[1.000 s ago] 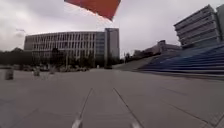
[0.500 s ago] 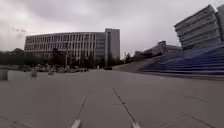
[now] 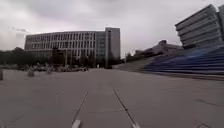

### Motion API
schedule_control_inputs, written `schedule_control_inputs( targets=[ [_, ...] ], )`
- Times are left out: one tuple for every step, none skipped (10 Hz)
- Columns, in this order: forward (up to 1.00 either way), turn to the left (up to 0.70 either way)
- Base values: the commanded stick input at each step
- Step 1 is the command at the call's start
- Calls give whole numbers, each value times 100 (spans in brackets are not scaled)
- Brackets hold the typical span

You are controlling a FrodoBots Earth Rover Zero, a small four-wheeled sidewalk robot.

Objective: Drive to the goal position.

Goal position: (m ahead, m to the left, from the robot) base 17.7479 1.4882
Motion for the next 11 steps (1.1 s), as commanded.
schedule_control_inputs(
  targets=[
    [70,0],
    [70,0],
    [70,0],
    [70,0],
    [70,0],
    [70,0],
    [70,0],
    [70,0],
    [70,0],
    [70,0],
    [70,0]
  ],
)
